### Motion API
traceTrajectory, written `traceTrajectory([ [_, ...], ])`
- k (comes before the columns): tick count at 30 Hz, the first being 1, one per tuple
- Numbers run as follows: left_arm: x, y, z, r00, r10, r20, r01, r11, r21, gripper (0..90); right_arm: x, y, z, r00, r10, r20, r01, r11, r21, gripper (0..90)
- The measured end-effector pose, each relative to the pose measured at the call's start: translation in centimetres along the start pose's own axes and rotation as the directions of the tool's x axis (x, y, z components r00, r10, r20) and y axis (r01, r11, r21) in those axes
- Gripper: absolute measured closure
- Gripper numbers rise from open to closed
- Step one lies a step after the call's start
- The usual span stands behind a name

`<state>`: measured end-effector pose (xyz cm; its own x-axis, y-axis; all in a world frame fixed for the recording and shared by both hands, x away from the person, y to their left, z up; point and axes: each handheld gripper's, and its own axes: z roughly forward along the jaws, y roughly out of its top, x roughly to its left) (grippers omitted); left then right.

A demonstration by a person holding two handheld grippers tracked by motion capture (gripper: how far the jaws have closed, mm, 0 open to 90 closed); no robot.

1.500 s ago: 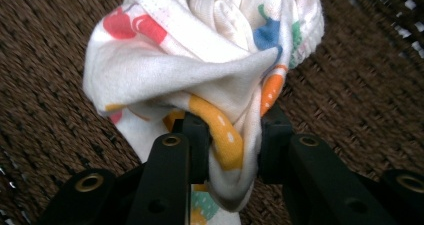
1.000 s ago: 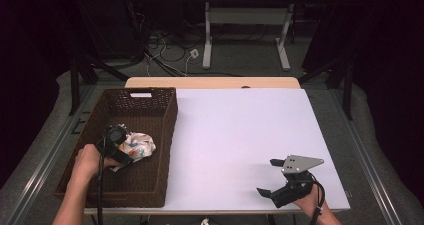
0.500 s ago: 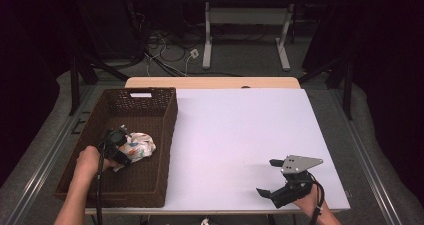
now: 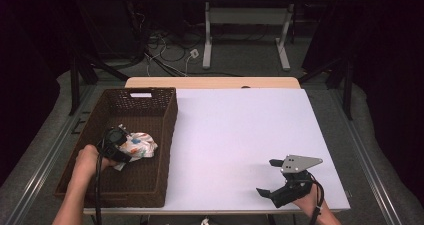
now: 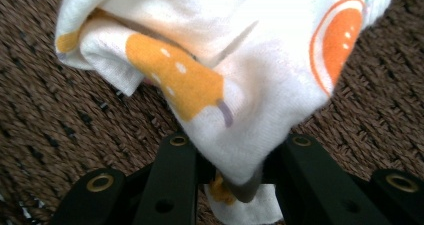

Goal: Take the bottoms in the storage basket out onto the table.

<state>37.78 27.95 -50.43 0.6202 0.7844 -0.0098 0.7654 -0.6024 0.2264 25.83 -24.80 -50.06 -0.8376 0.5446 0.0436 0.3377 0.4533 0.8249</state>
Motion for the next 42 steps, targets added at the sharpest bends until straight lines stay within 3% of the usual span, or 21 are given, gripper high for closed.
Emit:
traceTrajectory([
  [8, -0.2, -0.2, -0.8, 1.0000, 0.005, -0.001, -0.005, 0.9986, -0.052, 76.6, 0.0, 0.0, 0.0, 1.0000, -0.006, -0.001, 0.006, 1.000, -0.004, 0.1],
  [13, -0.3, -0.1, -1.3, 0.9993, 0.035, -0.016, -0.036, 0.9975, -0.061, 76.5, 0.0, 0.0, -0.1, 1.0000, -0.006, 0.002, 0.006, 1.000, -0.004, 0.1],
  [42, -1.2, -0.2, -3.6, 0.9955, 0.075, -0.057, -0.082, 0.9895, -0.119, 76.4, 0.0, 0.0, 0.0, 1.0000, -0.010, -0.002, 0.010, 1.000, -0.005, 0.0],
])
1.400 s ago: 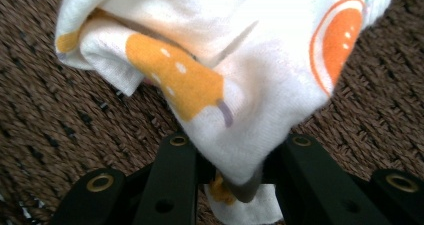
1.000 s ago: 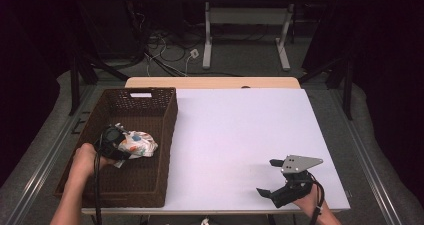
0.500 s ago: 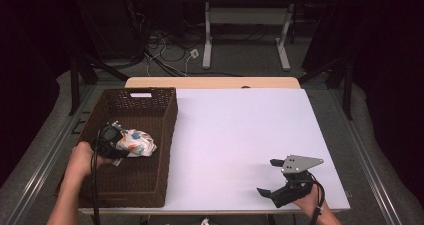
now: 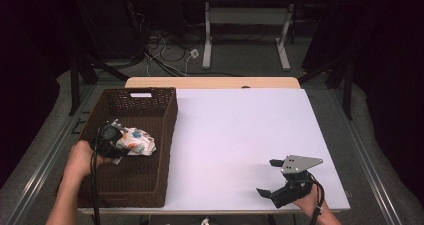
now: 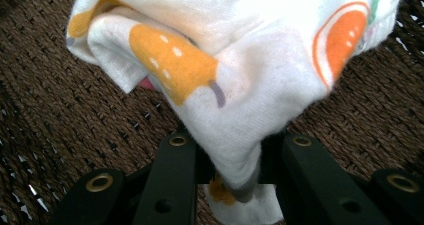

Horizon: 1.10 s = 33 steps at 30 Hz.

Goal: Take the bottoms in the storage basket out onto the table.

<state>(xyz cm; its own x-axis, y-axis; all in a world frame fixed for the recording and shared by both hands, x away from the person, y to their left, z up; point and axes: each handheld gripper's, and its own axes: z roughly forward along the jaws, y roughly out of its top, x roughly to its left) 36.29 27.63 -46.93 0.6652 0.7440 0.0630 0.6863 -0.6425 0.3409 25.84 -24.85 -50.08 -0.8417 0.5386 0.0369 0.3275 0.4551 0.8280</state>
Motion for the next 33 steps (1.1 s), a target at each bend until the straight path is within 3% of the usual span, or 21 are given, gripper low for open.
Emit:
traceTrajectory([
  [20, -0.6, 0.3, -0.9, 0.9994, 0.034, -0.008, -0.034, 0.9994, -0.010, 76.4, -0.1, 0.0, 0.0, 1.0000, -0.002, 0.002, 0.002, 1.000, 0.002, 0.1],
  [28, -0.6, 0.5, -1.0, 0.9986, 0.052, 0.002, -0.052, 0.9986, -0.002, 76.4, -0.1, -0.1, 0.1, 1.0000, 0.004, 0.002, -0.004, 1.000, 0.006, 0.1],
  [33, -0.5, 0.7, -1.6, 0.9979, 0.063, 0.016, -0.063, 0.9978, -0.024, 76.4, -0.1, -0.1, 0.1, 1.0000, 0.001, 0.003, -0.001, 1.000, 0.000, 0.1],
])
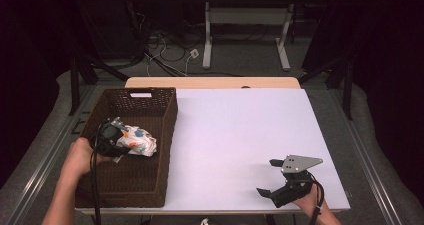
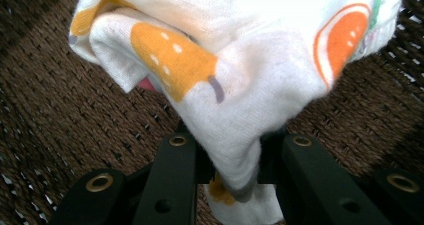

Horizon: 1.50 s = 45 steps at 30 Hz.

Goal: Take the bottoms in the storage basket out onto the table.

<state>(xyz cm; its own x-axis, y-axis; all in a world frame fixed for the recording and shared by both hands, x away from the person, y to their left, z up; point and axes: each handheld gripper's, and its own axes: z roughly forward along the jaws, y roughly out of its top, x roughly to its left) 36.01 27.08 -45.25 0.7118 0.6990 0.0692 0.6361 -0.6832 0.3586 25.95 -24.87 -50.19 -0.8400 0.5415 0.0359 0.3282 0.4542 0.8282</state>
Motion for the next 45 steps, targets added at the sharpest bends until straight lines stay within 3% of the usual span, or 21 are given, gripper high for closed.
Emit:
traceTrajectory([
  [17, 0.4, 0.8, -1.7, 0.9973, 0.073, 0.012, -0.072, 0.9967, -0.037, 76.3, 0.0, 0.0, 0.0, 1.0000, 0.000, -0.005, 0.000, 1.000, -0.003, 0.1],
  [45, 0.5, 2.2, -3.3, 0.9912, 0.132, -0.007, -0.132, 0.9889, -0.068, 76.1, 0.0, 0.1, 0.1, 1.0000, -0.005, -0.005, 0.005, 1.000, 0.010, 0.1],
])
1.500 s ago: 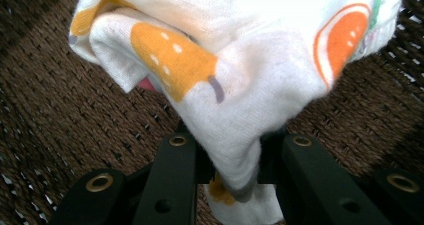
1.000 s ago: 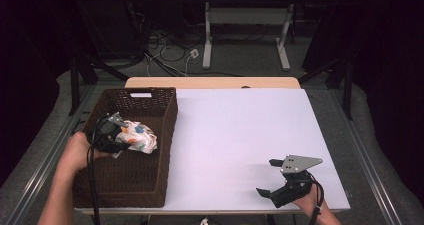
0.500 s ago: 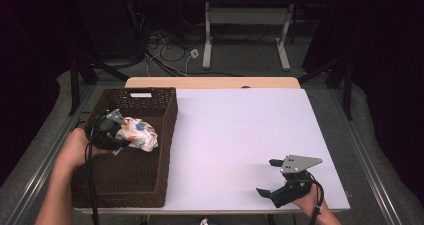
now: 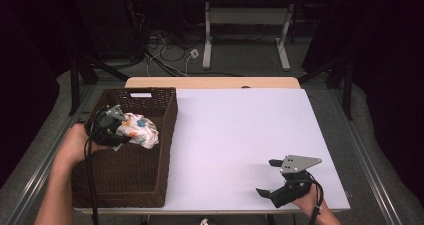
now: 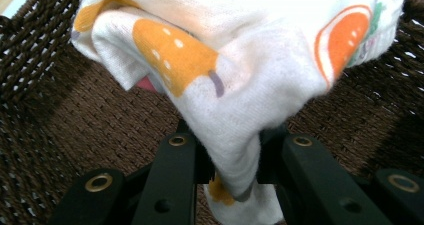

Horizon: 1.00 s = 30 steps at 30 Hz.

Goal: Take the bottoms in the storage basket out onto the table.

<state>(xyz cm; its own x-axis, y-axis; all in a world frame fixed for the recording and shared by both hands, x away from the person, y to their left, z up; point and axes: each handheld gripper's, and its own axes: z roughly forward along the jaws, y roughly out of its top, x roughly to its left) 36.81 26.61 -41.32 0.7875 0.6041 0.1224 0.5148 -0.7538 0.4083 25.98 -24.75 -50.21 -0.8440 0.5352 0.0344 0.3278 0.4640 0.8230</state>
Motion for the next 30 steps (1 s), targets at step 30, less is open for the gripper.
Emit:
traceTrajectory([
  [30, 0.1, 1.5, -1.2, 0.9972, 0.074, 0.006, -0.074, 0.9965, 0.039, 76.1, 0.0, 0.0, 0.0, 1.0000, 0.000, -0.005, 0.000, 1.000, 0.005, 0.1],
])
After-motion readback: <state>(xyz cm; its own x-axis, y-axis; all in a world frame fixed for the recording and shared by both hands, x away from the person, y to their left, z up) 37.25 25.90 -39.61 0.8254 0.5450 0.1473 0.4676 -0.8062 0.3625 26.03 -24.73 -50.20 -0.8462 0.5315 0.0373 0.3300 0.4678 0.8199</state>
